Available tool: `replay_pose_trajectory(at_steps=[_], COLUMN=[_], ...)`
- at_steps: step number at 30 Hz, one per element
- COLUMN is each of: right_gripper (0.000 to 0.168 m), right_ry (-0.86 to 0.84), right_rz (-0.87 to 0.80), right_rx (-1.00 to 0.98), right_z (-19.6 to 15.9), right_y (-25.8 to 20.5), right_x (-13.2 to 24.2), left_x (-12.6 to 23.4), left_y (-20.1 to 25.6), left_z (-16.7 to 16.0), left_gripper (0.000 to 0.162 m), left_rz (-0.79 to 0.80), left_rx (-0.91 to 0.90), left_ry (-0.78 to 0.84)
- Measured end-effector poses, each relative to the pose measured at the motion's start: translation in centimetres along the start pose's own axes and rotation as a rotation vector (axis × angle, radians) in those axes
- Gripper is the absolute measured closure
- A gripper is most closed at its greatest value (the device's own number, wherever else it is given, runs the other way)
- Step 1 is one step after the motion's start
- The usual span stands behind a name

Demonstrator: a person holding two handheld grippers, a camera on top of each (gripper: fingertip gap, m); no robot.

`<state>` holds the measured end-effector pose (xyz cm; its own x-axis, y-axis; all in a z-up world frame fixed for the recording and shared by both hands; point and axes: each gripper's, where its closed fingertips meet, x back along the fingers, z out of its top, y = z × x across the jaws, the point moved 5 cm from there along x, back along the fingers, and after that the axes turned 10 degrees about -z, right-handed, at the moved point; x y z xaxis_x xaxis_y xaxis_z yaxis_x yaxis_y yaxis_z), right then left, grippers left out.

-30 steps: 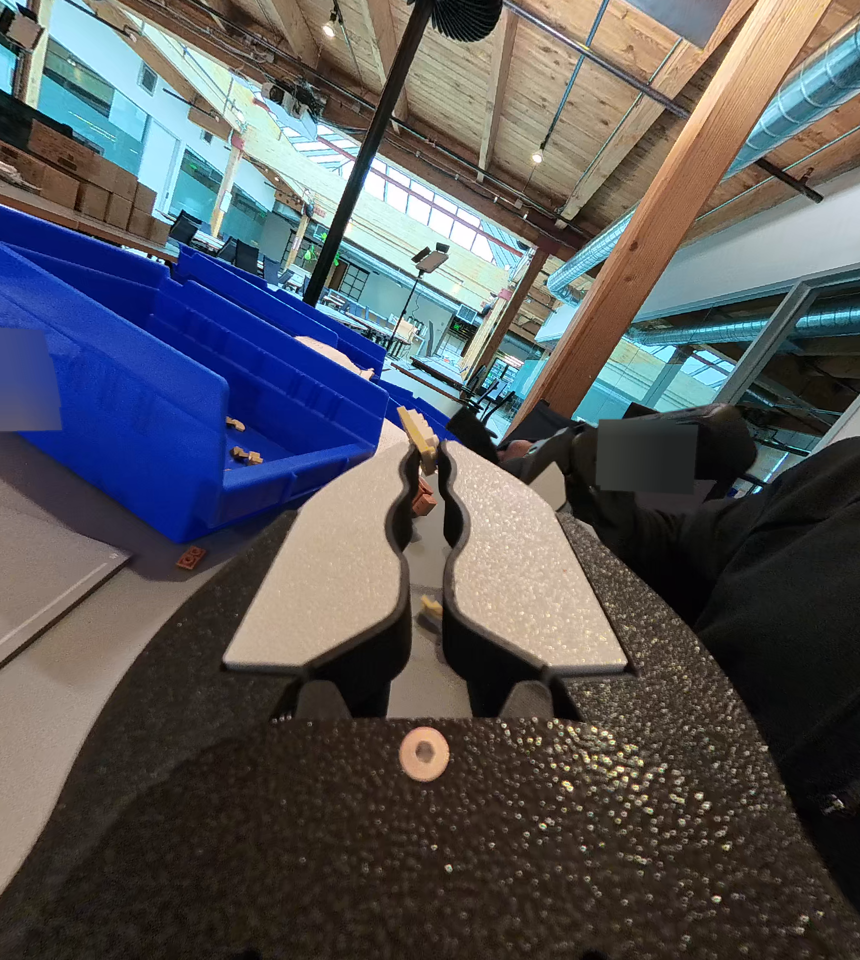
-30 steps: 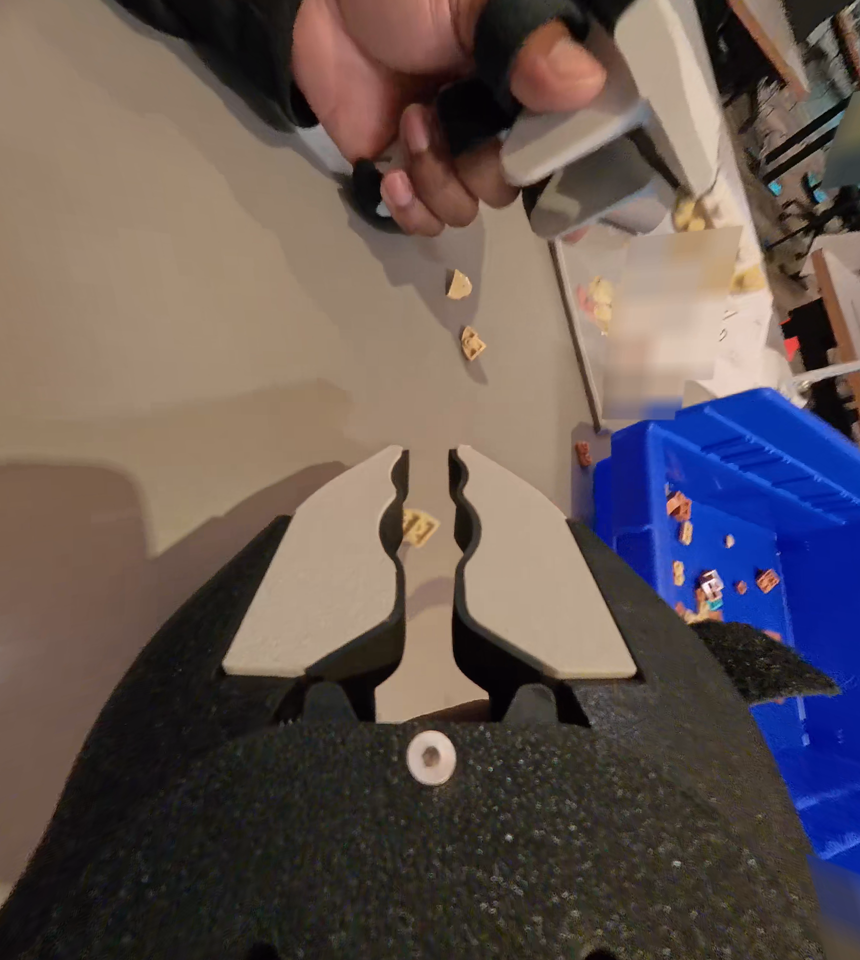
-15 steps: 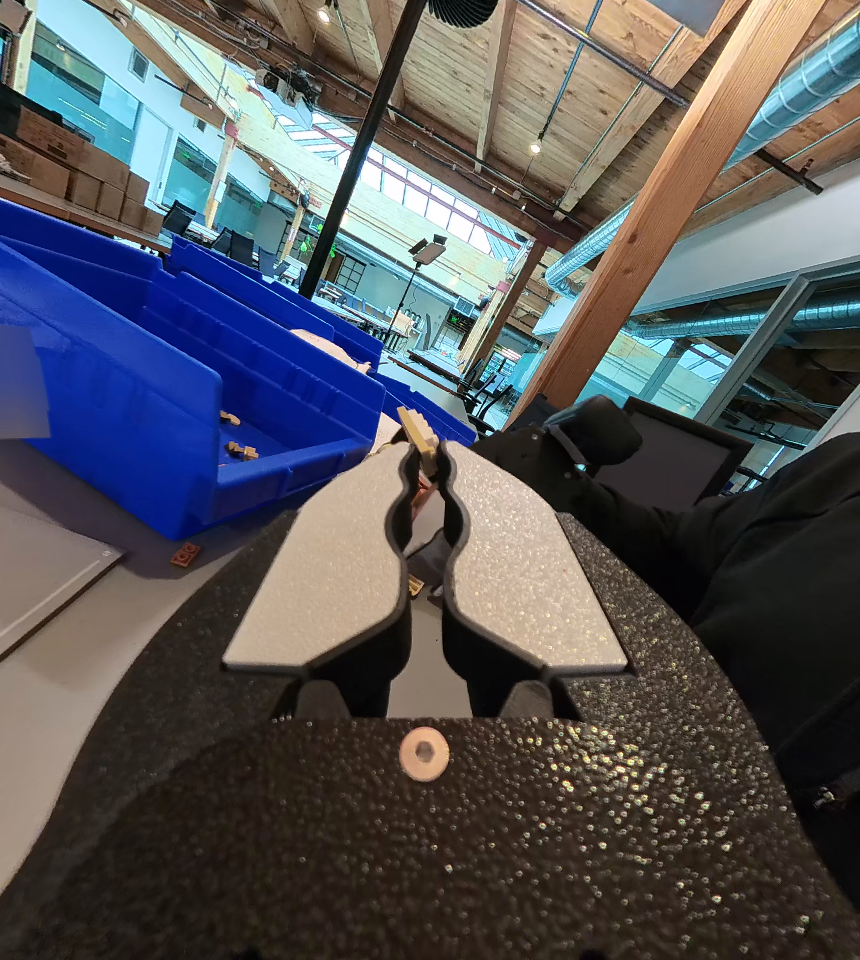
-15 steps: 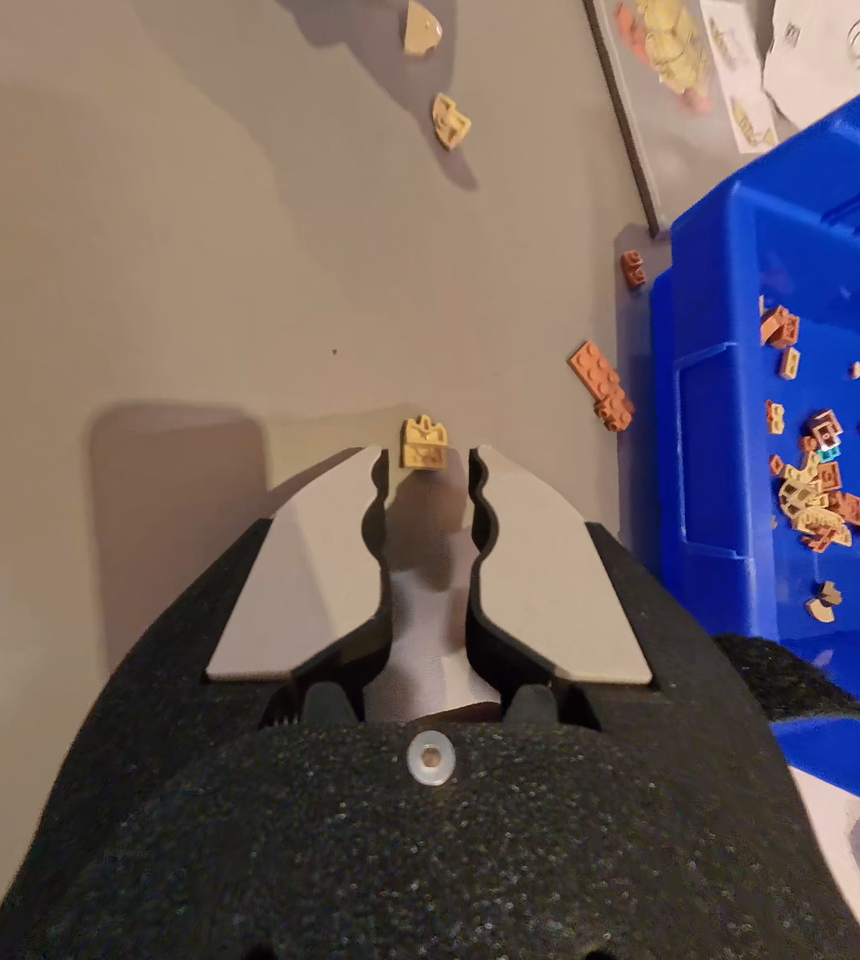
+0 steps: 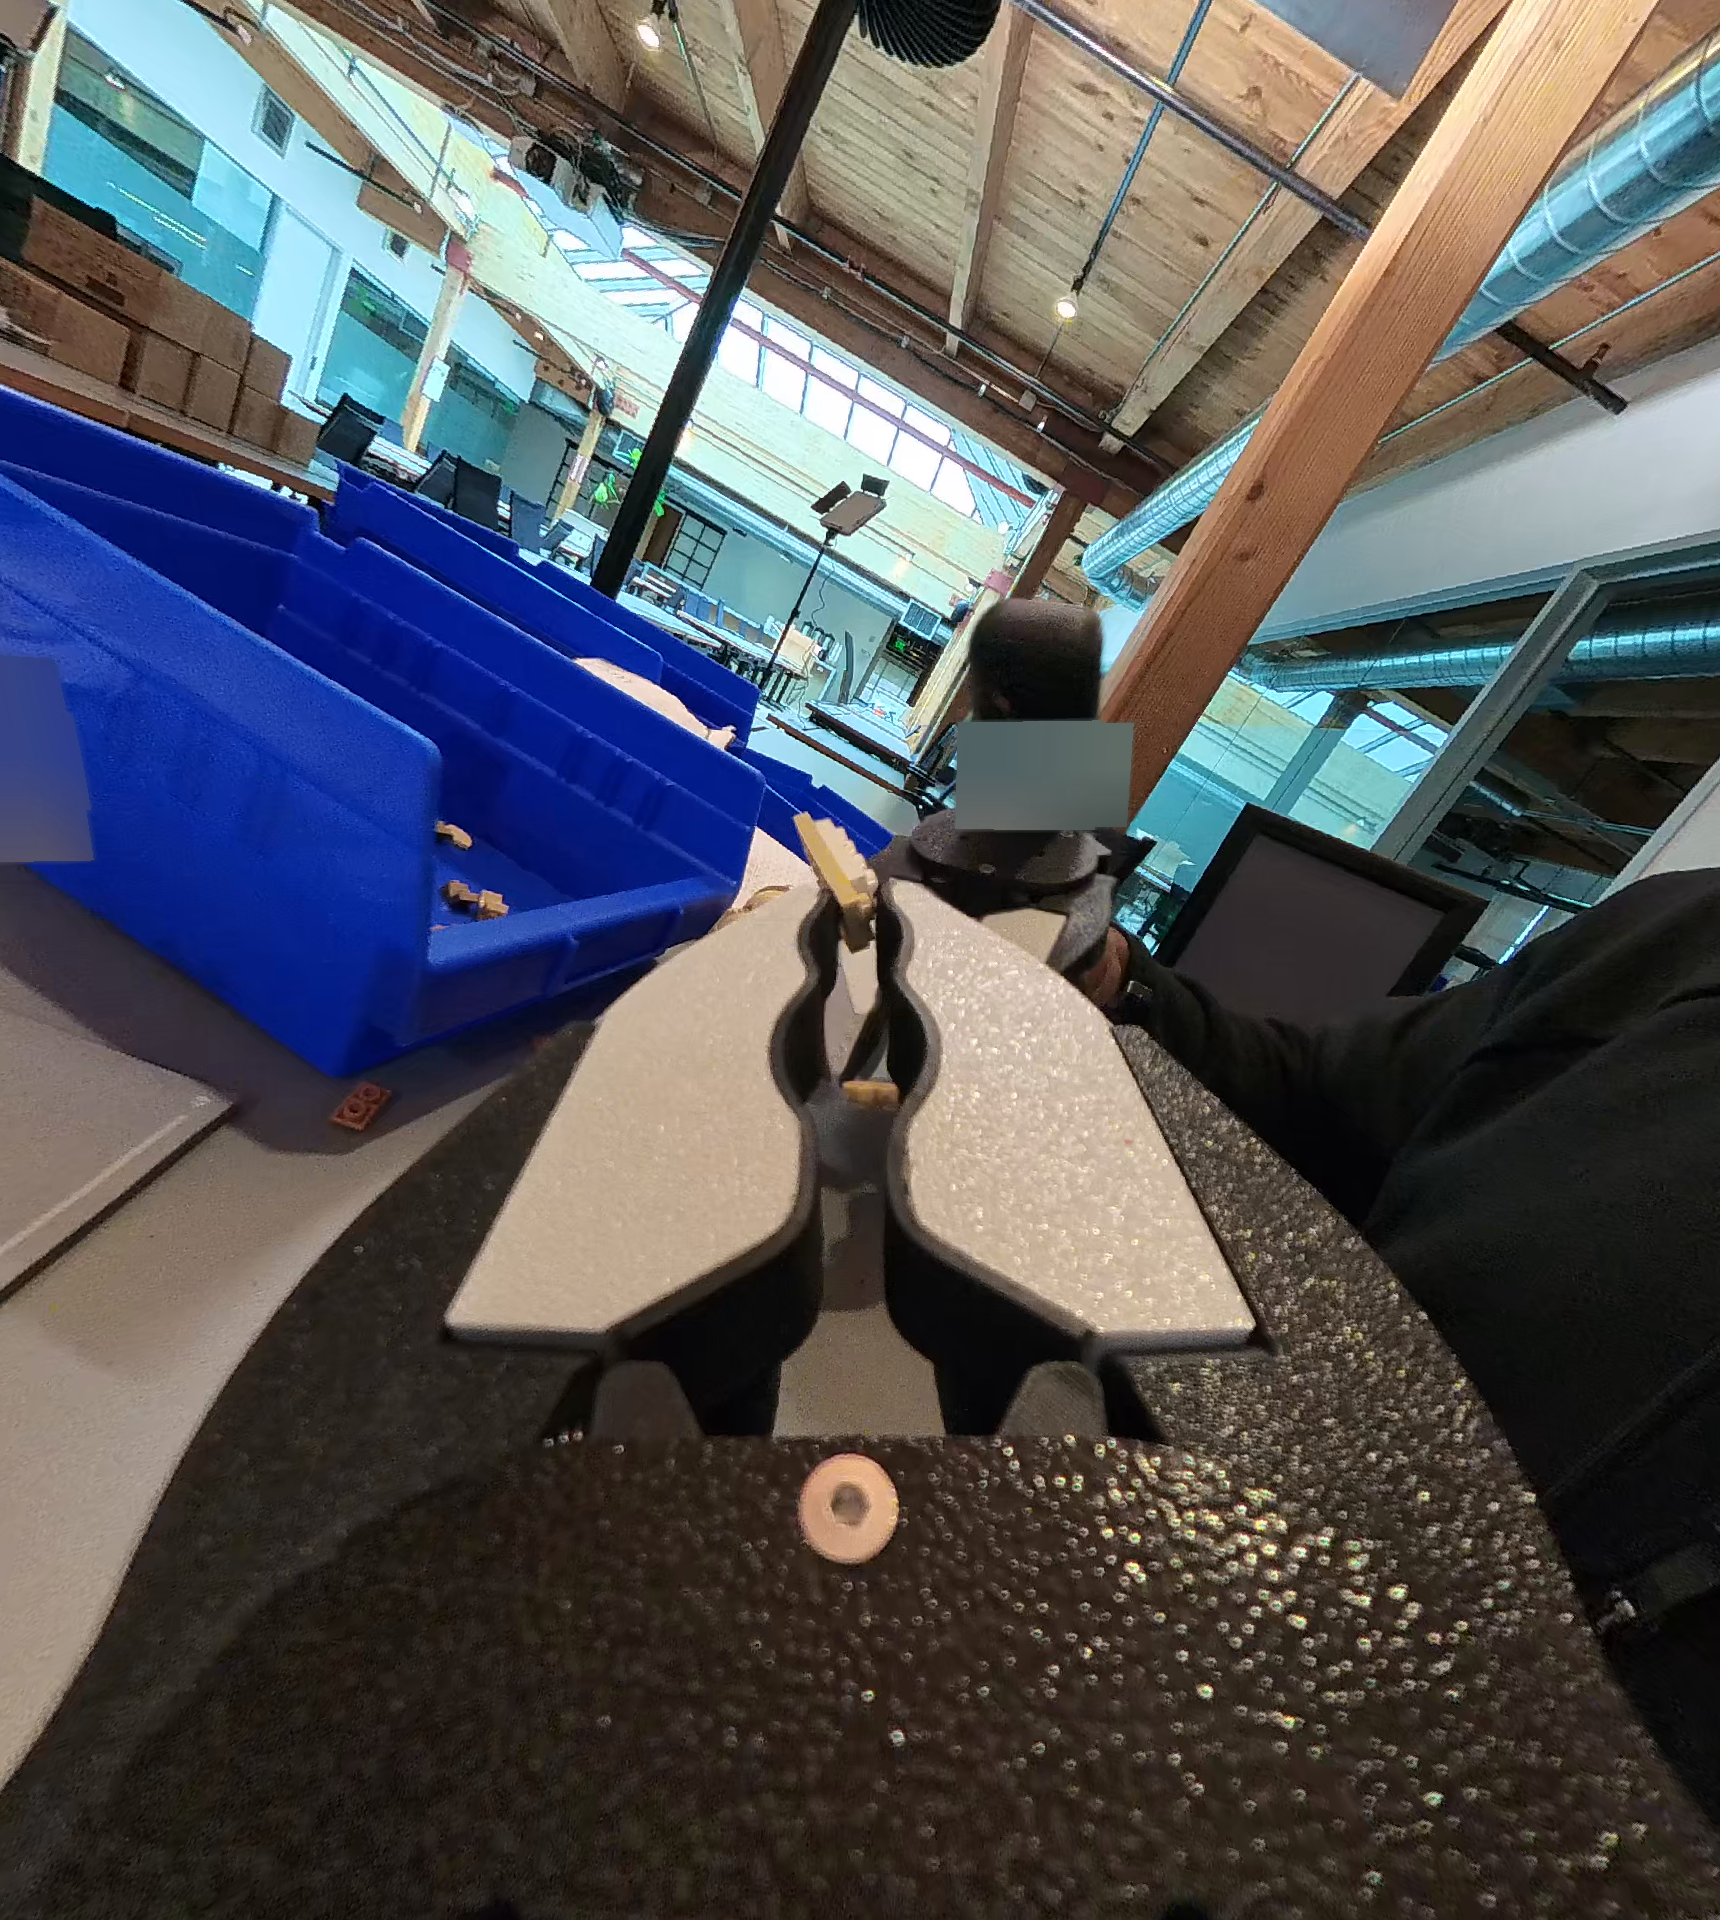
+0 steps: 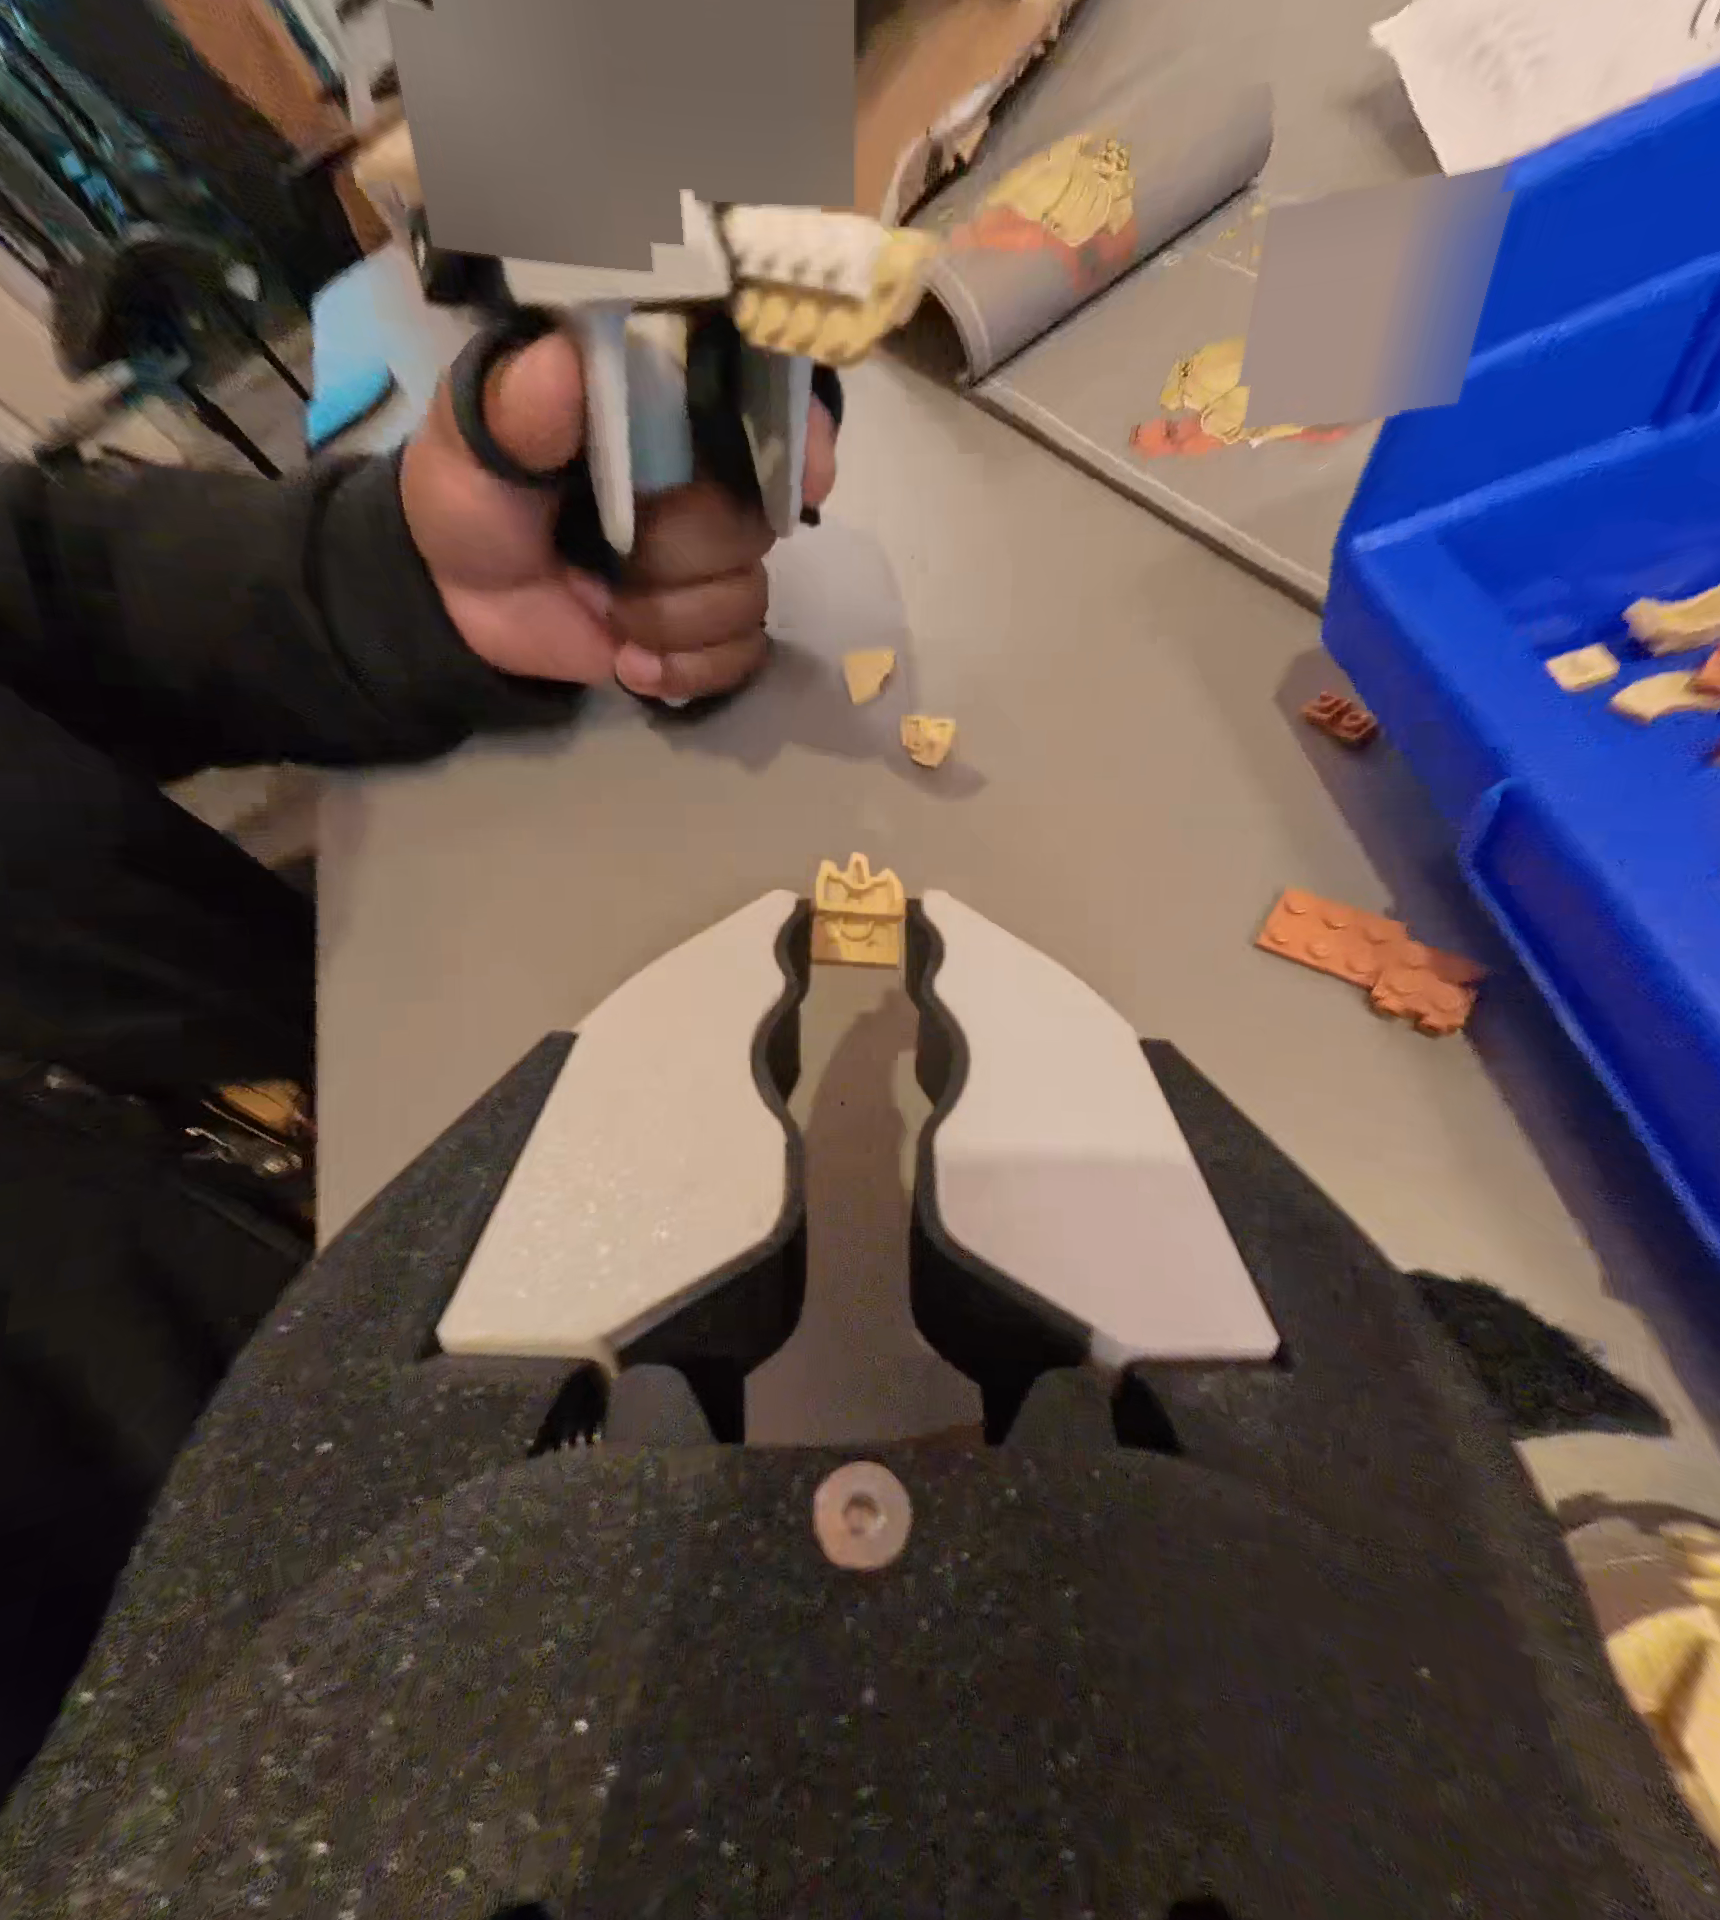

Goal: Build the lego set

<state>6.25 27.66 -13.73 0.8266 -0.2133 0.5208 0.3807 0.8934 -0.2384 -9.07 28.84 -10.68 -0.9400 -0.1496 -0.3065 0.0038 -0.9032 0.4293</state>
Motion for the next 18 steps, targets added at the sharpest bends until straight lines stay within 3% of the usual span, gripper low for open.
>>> replay_pose_trajectory(at_steps=[2, 5, 12, 18], right_gripper=[0.137, 0.128, 0.137, 0.142], right_ry=[-0.006, 0.004, -0.044, -0.132], right_rz=[-0.024, -0.088, -0.156, -0.092], right_rx=[-0.054, -0.051, 0.081, 0.370], right_z=[-0.1, -0.3, -1.2, -3.6], right_y=[0.7, 1.6, 1.6, -1.8], right_x=[-0.2, -0.2, 0.5, 0.9], left_x=[0.1, 0.1, 0.0, 0.0], left_y=[0.0, 0.0, 0.0, 0.0], left_z=[0.1, 0.0, 0.0, 0.0], left_gripper=[0.156, 0.156, 0.156, 0.156], left_rz=[0.000, -0.001, -0.001, -0.002], left_rx=[0.004, 0.006, 0.010, 0.013], left_ry=[0.003, 0.003, 0.002, 0.002])
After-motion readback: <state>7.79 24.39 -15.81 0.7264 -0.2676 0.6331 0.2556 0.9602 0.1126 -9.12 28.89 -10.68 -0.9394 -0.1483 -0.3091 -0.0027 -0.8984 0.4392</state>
